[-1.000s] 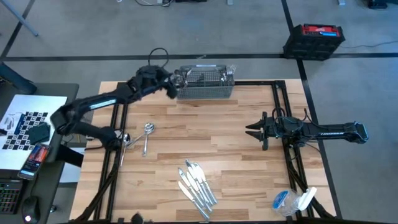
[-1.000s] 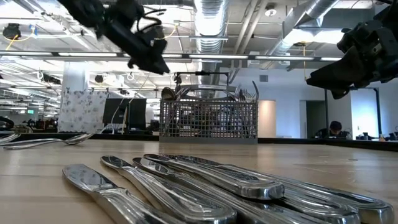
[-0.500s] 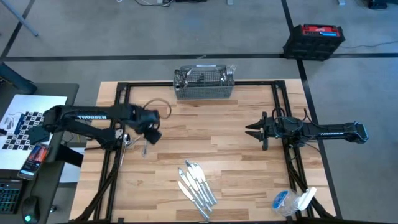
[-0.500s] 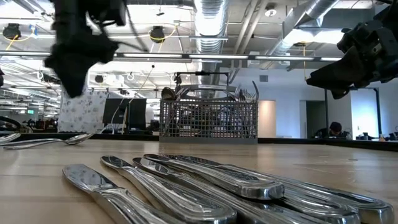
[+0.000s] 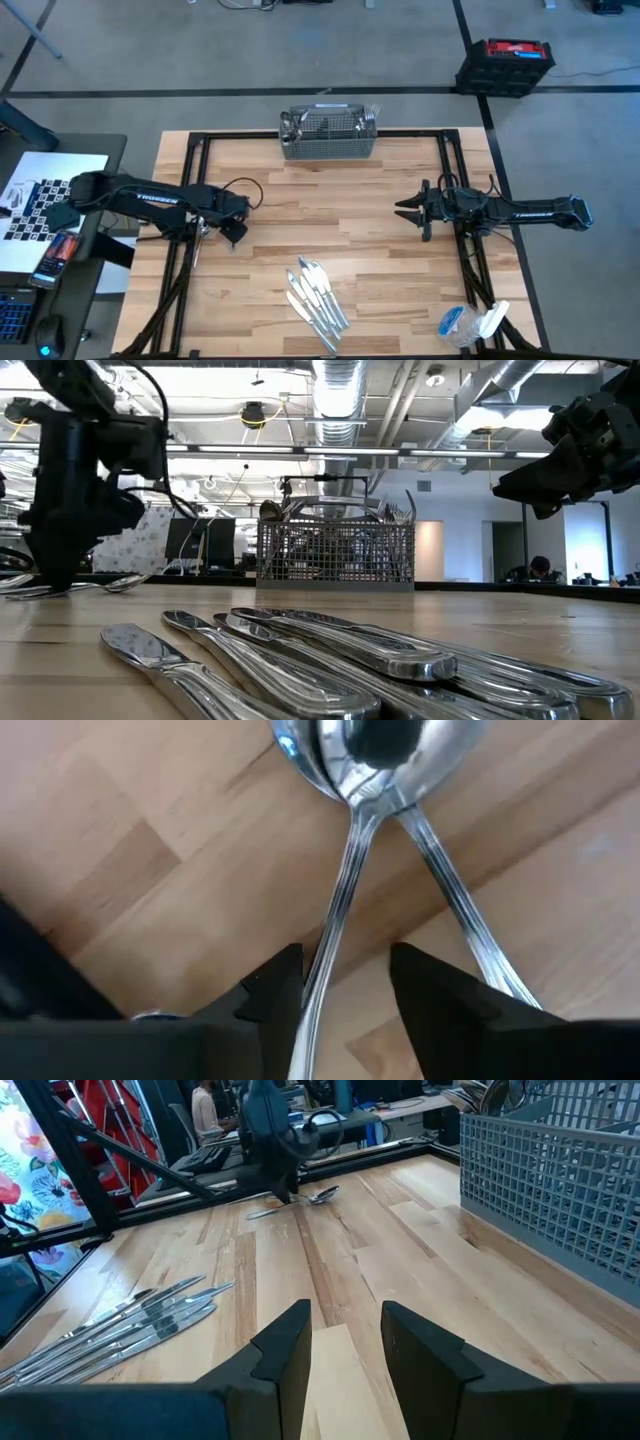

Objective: Sort silverware
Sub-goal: Put the silver spoon into the gray organizer

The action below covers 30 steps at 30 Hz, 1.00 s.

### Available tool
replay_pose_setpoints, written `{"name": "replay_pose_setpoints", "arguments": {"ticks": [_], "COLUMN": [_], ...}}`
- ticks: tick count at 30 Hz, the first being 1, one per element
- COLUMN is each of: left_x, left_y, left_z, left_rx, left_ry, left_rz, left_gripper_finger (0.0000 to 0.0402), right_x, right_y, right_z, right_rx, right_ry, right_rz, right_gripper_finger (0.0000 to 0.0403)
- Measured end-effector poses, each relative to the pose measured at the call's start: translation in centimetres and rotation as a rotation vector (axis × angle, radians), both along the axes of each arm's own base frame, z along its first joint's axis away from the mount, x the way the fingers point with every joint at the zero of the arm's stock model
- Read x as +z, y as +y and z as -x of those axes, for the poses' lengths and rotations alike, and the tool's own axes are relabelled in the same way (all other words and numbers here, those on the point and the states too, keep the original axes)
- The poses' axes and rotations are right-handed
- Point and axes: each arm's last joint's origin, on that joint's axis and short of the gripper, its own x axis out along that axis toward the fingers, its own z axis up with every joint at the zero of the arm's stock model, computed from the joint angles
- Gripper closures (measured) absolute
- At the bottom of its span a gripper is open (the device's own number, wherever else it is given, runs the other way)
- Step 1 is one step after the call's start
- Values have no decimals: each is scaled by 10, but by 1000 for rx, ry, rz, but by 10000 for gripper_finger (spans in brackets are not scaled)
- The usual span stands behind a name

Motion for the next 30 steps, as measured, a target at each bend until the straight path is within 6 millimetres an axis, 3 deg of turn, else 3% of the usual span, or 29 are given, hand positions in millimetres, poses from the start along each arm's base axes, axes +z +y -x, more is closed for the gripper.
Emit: {"name": "replay_pose_setpoints", "arguments": {"ticks": [5, 9, 12, 18, 20, 23, 27, 30], "left_x": [17, 59, 107, 176, 177, 161, 115, 80], "left_y": [4, 8, 15, 49, 55, 55, 40, 28], "left_z": [-16, -43, -68, -91, -87, -79, -69, -66], "left_rx": [-59, -115, -181, -241, -253, -276, -211, -158], "left_ry": [-77, -221, -421, -715, -690, -593, -349, -215], "left_rz": [-25, -74, -227, -515, -505, -345, -36, 61], "left_gripper_finger": [382, 399, 401, 401, 401, 401, 377, 347], "right_x": [0, 0, 0, 0, 0, 0, 0, 0], "right_y": [0, 0, 0, 0, 0, 0, 0, 0], "right_z": [0, 0, 0, 0, 0, 0, 0, 0], "right_rx": [1, 0, 0, 0, 0, 0, 1, 0], "right_ry": [1, 0, 1, 0, 0, 1, -1, 0], "right_rz": [0, 0, 0, 0, 0, 0, 0, 0], "right_gripper_finger": [290, 290, 290, 290, 290, 290, 290, 290]}}
